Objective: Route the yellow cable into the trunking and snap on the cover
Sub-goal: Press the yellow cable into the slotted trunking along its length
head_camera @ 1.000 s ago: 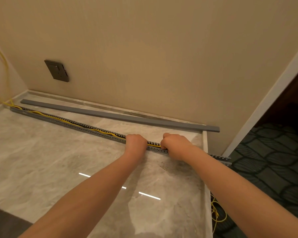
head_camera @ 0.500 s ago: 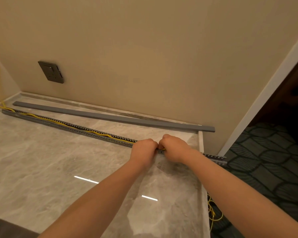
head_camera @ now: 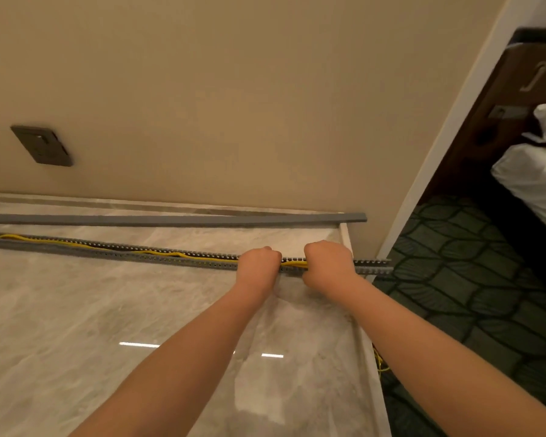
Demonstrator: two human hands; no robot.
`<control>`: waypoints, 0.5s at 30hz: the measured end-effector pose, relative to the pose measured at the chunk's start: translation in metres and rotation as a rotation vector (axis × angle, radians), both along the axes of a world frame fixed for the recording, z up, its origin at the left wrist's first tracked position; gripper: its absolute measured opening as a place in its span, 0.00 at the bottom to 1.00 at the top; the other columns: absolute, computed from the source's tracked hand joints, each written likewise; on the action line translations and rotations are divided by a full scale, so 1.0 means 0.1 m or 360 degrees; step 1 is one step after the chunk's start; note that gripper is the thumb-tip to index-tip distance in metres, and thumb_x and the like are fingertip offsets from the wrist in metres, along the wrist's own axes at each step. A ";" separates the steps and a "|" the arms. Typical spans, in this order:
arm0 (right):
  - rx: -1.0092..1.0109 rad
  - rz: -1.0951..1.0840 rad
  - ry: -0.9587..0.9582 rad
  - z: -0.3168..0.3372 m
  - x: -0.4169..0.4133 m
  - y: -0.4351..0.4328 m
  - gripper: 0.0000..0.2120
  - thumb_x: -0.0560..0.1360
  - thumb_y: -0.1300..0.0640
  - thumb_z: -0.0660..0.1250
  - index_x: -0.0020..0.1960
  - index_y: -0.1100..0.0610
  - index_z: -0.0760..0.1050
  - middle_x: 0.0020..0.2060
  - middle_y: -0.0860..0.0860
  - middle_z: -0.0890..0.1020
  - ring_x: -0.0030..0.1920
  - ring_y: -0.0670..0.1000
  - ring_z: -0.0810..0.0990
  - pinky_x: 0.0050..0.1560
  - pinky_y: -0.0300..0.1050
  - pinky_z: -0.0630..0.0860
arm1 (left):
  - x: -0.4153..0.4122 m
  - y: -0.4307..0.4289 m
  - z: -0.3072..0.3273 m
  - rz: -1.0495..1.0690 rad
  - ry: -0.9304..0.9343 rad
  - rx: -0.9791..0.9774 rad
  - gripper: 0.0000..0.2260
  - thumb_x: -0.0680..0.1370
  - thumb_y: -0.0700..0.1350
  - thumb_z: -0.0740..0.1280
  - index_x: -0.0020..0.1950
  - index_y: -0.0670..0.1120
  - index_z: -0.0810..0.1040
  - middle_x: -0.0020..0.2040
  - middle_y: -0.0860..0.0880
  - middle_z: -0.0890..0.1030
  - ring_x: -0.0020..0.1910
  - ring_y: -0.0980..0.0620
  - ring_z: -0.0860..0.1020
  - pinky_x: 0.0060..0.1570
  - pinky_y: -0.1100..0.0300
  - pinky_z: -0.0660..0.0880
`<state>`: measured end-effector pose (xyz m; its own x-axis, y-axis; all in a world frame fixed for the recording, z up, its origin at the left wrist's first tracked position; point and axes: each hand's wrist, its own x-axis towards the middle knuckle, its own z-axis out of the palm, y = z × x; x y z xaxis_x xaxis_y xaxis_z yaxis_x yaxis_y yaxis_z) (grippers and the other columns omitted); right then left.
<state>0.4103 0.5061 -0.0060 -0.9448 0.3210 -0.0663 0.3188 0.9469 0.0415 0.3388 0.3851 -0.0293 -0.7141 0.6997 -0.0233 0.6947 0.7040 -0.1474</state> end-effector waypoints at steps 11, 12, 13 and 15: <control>-0.0459 -0.0508 0.0115 -0.20 0.51 0.14 0.08 0.70 0.45 0.66 0.41 0.50 0.74 0.35 0.49 0.78 0.37 0.53 0.77 0.37 0.45 0.74 | -0.03 0.03 -0.01 -0.0001 -0.0071 0.0050 0.12 0.75 0.33 0.64 0.56 0.44 0.78 0.52 0.44 0.80 0.50 0.42 0.80 0.40 0.54 0.72; -0.0465 -0.0533 0.0156 -0.22 0.55 0.13 0.07 0.71 0.46 0.65 0.41 0.49 0.73 0.35 0.49 0.77 0.37 0.52 0.76 0.35 0.44 0.72 | -0.03 0.03 -0.01 -0.0005 -0.0064 0.0046 0.12 0.74 0.33 0.64 0.55 0.44 0.78 0.52 0.45 0.80 0.50 0.42 0.80 0.39 0.54 0.71; -0.0471 -0.0547 0.0190 -0.24 0.57 0.10 0.06 0.71 0.47 0.65 0.41 0.49 0.72 0.35 0.49 0.76 0.36 0.53 0.76 0.35 0.44 0.70 | -0.02 0.02 -0.02 -0.0008 -0.0061 0.0039 0.12 0.74 0.33 0.64 0.55 0.45 0.78 0.51 0.45 0.80 0.49 0.43 0.80 0.39 0.55 0.71; -0.0521 -0.0548 0.0247 -0.27 0.60 0.06 0.03 0.74 0.51 0.64 0.42 0.49 0.71 0.36 0.49 0.76 0.38 0.54 0.77 0.35 0.44 0.69 | -0.02 0.02 -0.02 -0.0008 -0.0056 0.0026 0.12 0.74 0.33 0.65 0.55 0.45 0.78 0.51 0.45 0.80 0.49 0.43 0.80 0.38 0.55 0.70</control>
